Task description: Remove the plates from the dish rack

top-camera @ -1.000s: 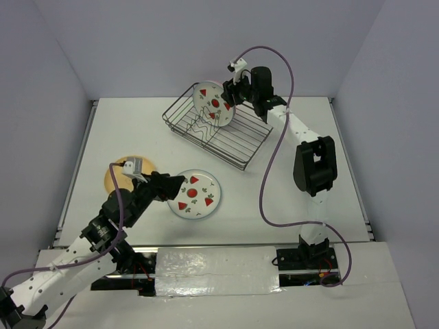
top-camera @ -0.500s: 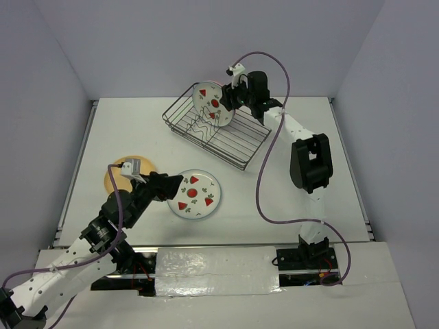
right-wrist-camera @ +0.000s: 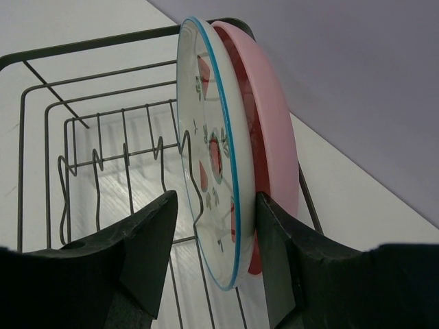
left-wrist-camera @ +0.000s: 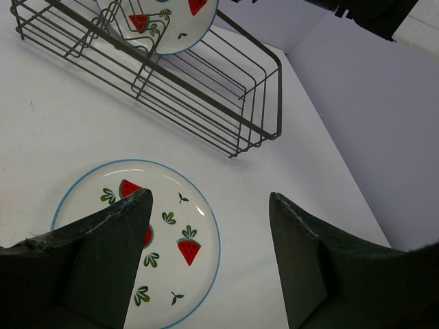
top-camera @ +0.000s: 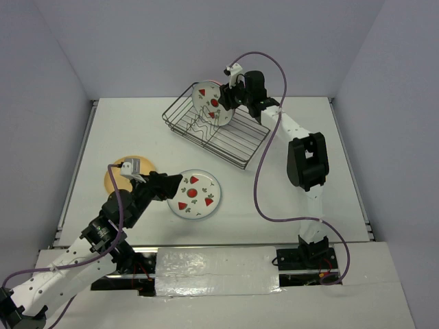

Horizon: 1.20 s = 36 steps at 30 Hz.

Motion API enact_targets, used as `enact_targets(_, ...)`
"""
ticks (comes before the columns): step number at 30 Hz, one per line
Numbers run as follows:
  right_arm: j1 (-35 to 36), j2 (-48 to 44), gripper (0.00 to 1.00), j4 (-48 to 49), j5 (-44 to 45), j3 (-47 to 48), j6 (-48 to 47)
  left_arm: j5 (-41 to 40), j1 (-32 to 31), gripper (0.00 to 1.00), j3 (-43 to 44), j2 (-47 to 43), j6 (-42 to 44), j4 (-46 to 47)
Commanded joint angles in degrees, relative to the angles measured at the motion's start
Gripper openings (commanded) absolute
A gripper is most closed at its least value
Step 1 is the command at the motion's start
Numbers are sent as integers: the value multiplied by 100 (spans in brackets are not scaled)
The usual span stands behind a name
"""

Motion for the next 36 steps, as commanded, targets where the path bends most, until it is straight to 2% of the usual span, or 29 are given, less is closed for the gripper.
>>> enact_targets(1,159,210,56,-132,47,245,-25,-68,-25,81,74,-58,-66,212)
enact_targets(8,308,307,52,-228,354,307,-183,-68,-25,81,75,-119,-66,186)
enact_targets(13,308,263,42,-105,487,184,-174,-120,-25,81,83,-137,-57,168)
enact_targets(16,308,254,29,-79,583,201,-174,-129,-25,81,74,-128,-48,168)
enact_targets(17,326,254,19,-61,662,201,-183,-129,-25,81,83,-119,-48,168)
enact_targets(19,335,228,5,-18,820,227,-191,-138,-25,81,74,-111,-48,177)
enact_targets(20,343,219,1,-9,847,236,-192,-138,-25,81,74,-102,-48,168)
enact_targets(36,598,-159,0,466,1541,605,-394,-182,-25,81,101,-102,-13,142)
